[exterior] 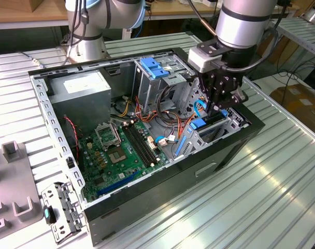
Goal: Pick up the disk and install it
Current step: 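Insert the second disk wire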
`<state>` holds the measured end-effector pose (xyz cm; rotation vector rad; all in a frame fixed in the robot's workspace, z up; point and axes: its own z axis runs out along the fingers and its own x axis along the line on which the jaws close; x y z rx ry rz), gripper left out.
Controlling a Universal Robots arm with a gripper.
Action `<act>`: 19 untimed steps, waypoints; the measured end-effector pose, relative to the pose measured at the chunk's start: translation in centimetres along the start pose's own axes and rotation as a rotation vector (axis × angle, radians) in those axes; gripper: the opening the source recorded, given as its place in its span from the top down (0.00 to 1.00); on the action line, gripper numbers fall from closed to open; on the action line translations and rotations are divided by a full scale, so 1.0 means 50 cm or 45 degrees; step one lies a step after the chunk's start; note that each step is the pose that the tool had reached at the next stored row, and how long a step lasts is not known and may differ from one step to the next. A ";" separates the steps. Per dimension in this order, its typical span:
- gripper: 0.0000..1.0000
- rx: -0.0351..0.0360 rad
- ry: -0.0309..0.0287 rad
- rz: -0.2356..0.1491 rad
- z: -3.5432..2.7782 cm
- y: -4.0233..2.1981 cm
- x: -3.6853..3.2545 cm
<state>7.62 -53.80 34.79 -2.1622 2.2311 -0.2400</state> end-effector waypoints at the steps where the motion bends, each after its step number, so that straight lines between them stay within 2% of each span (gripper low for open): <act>1: 0.84 0.0000 0.0001 0.000 0.001 0.000 0.000; 9: 0.84 -0.0001 -0.0029 0.000 0.006 -0.001 0.000; 11: 0.84 -0.0004 -0.0061 0.002 0.011 -0.001 0.000; 14: 0.84 -0.0007 -0.0063 0.003 0.017 0.000 0.002; 19: 0.84 -0.0007 -0.0071 0.003 0.018 0.000 0.002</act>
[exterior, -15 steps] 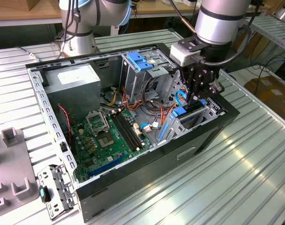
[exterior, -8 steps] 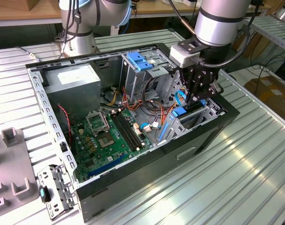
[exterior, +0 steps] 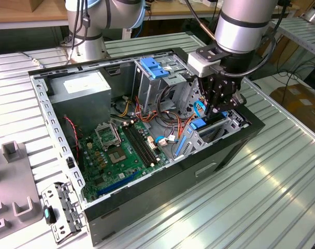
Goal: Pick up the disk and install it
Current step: 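Insert the second disk wire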
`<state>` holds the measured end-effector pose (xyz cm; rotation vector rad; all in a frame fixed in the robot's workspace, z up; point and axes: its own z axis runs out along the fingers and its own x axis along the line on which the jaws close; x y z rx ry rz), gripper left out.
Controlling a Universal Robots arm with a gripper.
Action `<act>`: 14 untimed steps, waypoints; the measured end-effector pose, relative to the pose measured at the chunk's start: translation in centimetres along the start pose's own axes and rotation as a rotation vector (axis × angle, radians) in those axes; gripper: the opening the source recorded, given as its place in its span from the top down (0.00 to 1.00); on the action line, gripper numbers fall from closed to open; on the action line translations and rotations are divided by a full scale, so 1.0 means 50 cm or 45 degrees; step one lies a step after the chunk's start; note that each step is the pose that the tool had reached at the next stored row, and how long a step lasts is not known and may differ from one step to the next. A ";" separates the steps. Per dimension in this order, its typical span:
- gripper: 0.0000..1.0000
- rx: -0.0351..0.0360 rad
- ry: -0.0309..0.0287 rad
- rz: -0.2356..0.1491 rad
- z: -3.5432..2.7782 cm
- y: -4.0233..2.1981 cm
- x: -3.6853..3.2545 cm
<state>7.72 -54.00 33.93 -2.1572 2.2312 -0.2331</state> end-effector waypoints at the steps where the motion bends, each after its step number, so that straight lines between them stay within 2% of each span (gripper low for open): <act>1: 0.84 0.0001 -0.0004 0.000 0.000 0.000 0.000; 2: 0.83 0.0001 -0.0005 0.000 -0.001 0.000 0.000; 3: 0.76 0.0001 -0.0008 0.000 -0.006 -0.001 0.001; 5: 0.76 0.0001 0.0007 0.000 -0.018 -0.003 0.002; 8: 0.76 0.0002 0.0023 0.000 -0.030 -0.004 0.002; 14: 0.78 0.0001 0.0023 0.000 -0.031 -0.004 0.002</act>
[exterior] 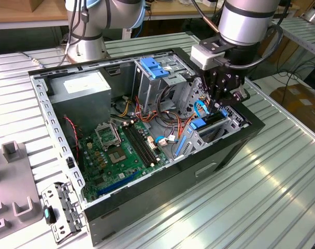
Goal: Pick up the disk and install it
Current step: 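Insert the second disk wire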
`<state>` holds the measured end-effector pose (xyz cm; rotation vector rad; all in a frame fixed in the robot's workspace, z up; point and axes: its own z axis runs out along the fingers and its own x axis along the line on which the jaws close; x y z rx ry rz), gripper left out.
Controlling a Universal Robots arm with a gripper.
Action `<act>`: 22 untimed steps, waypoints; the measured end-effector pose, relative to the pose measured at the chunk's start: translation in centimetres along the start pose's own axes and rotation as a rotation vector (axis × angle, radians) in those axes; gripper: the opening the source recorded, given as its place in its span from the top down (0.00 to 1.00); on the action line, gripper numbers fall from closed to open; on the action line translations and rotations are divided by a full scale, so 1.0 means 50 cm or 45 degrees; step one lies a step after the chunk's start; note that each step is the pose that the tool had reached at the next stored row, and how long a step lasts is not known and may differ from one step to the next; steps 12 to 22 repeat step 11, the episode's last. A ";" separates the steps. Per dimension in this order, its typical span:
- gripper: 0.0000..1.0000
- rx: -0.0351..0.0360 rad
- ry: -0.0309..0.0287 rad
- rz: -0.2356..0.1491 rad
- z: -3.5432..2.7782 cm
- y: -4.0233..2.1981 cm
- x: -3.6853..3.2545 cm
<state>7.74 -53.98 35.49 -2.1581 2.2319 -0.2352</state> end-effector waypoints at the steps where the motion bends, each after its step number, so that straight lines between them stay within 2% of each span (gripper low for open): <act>1: 0.85 0.0000 0.0000 0.000 0.000 0.000 0.000; 2: 0.89 0.0000 0.0000 0.000 0.000 0.000 0.000; 22: 0.89 0.0000 0.0000 0.000 -0.001 0.000 0.000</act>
